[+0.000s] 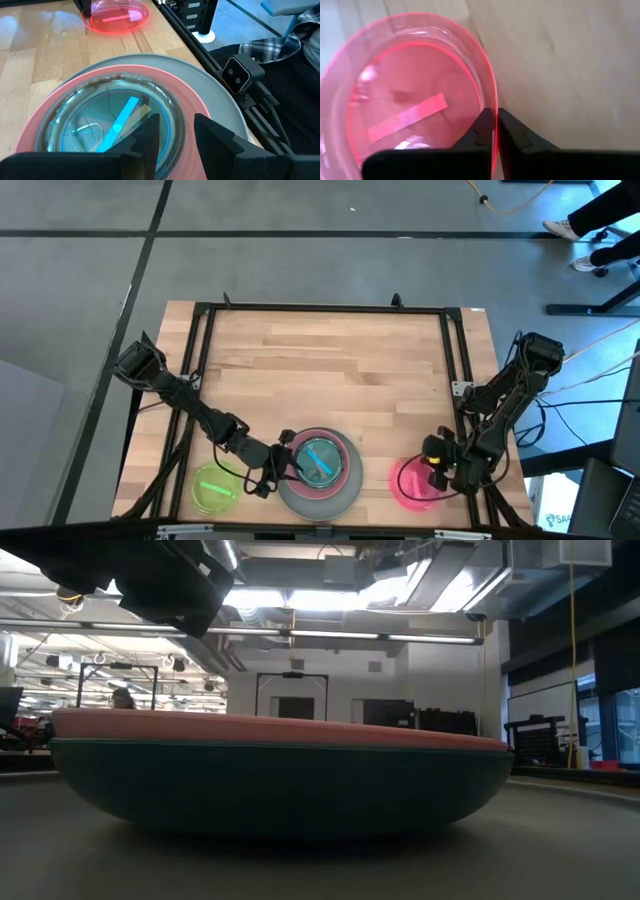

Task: Stack plastic plates
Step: Stack the pink plate on top of blue plate

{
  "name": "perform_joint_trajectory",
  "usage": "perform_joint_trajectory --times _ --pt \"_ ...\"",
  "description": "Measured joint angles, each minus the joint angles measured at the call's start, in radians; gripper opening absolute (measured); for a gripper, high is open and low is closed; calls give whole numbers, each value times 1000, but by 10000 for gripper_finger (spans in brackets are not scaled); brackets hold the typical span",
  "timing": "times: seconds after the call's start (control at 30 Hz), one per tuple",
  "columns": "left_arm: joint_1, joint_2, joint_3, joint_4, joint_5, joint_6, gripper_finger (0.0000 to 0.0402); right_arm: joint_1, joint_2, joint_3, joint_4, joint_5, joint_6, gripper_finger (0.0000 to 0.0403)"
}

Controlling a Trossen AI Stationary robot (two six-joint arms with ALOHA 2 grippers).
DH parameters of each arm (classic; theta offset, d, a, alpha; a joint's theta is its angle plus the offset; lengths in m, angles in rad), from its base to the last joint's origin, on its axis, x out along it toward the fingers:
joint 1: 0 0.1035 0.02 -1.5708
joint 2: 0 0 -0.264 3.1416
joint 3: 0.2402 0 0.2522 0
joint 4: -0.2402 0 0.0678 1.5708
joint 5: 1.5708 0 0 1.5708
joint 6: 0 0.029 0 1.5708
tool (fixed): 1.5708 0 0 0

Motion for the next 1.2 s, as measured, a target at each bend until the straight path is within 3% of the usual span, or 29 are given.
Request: perform_joint_trajectory --times 0.23,0.37,0.67,0.87,1.0,1.2 --pt "0 0 0 0 -16 6 115 -45 -7 59 13 216 -102 6" --pt "0 0 0 0 -22 7 115 -132 -7 107 36 255 -187 1" --pt "0 -8 0 0 -21 7 115 -355 -7 133 373 256 -524 2" --pt "-18 -66 0 -109 -32 -23 115 -458 22 134 601 254 -705 2" --pt "-48 -125 0 -197 -91 -48 115 -517 82 134 751 238 -789 2" --pt "-109 -180 0 -270 -227 -53 115 -599 213 134 971 131 -838 3"
